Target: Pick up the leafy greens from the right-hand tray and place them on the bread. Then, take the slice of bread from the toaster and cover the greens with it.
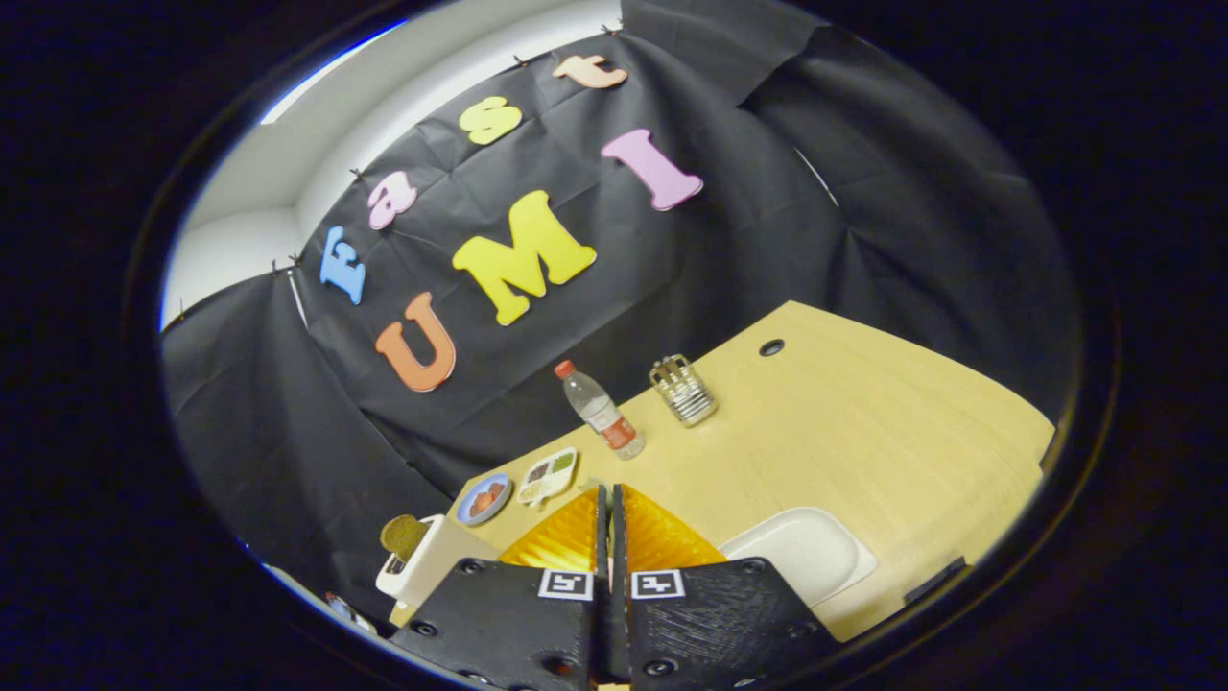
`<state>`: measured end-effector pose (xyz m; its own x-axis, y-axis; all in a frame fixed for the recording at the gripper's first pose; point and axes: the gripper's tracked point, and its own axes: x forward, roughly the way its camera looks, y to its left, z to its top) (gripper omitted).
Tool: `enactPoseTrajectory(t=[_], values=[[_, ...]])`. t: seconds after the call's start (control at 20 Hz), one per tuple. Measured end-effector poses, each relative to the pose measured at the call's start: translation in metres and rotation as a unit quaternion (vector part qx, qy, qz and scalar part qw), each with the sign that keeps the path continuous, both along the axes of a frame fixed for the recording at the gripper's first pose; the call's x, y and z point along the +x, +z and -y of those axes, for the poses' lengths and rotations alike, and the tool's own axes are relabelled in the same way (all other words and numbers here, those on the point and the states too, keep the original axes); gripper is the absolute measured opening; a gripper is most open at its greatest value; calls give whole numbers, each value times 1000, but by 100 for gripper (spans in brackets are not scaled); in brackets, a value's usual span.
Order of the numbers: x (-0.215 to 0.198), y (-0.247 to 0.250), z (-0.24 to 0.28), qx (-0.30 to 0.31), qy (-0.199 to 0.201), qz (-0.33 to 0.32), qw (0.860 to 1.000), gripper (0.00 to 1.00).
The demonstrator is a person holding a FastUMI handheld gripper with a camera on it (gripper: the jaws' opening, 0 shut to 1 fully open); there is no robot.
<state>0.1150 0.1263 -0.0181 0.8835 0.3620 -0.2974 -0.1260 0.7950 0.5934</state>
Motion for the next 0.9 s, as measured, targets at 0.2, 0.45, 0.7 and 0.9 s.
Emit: enactPoseTrajectory(t=[0.2, 0.45, 0.7, 0.9], values=[[-1, 5, -60, 10, 30, 2, 999, 0], [-10, -12, -138, 15, 76, -10, 997, 0], [-19, -34, -191, 49, 100, -27, 993, 0], [-25, -50, -209, 65, 101, -38, 992, 0]])
